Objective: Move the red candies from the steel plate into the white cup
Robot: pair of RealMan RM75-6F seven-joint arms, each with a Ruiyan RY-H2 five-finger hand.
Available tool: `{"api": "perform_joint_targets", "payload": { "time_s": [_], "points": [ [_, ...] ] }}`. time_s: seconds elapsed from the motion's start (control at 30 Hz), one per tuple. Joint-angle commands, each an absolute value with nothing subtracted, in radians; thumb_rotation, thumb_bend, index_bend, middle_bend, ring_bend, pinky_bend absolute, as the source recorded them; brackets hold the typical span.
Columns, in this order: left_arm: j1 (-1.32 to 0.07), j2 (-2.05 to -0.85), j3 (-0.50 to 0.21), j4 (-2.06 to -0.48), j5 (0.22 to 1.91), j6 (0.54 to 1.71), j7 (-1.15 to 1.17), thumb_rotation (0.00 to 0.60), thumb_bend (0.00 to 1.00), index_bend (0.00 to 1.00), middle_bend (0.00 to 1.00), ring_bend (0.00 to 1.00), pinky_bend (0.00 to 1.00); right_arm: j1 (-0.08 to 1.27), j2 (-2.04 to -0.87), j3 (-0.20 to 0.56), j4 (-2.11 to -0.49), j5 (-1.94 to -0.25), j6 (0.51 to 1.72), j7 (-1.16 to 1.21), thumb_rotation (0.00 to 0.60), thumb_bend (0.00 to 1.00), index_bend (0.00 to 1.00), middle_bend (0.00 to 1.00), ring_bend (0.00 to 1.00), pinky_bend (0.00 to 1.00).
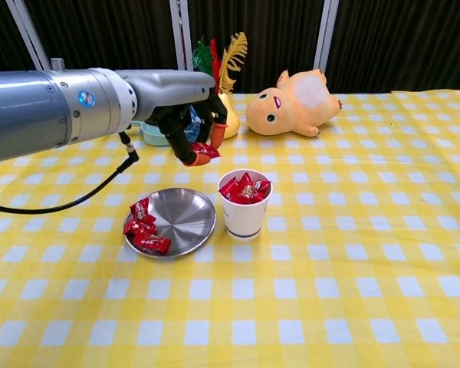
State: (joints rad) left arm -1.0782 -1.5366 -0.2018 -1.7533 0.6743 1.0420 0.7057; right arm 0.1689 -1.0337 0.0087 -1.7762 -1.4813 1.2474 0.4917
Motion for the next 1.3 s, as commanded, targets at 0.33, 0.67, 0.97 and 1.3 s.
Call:
{"api": "perform_joint_targets", "payload": {
  "time_s": [0.33,0.67,0.97,1.3],
  "points": [
    [-1.138,-1.665,-0.228,-1.673,0.662,1.066,0.752,0.600,0.37,0.49,0.54,0.83,0.90,0.169,-1.032,0.009,-1.776,-1.480,1.245,0.499,0.600,0.36,0.00,0.00,0.00,0.00],
    [-1.170,-1.744,-0.243,-1.599,0.637,1.066,0.772,0.600,0.36,0.47,0.49,0.83,0.90,0.172,-1.029,0.008,-1.777,-1.483,1.241,0.505,0.600,0.36,0.00,0.00,0.00,0.00],
    [-1.169,-1.746,-0.234,-1.607,0.600,1.065,0.793,0.600,0.29,0.40,0.40,0.83,0.90,0.172,-1.029,0.008,-1.775,-1.482,1.240,0.507,0.600,0.36,0.00,0.00,0.00,0.00],
    [-1.106,-1.677,-0.262,-1.702,0.684,1.119,0.687,0.600,0.28,0.32,0.31,0.82,0.90,0.171,-1.031,0.008,-1.773,-1.484,1.244,0.501,0.600,0.36,0.00,0.00,0.00,0.00]
  ]
}}
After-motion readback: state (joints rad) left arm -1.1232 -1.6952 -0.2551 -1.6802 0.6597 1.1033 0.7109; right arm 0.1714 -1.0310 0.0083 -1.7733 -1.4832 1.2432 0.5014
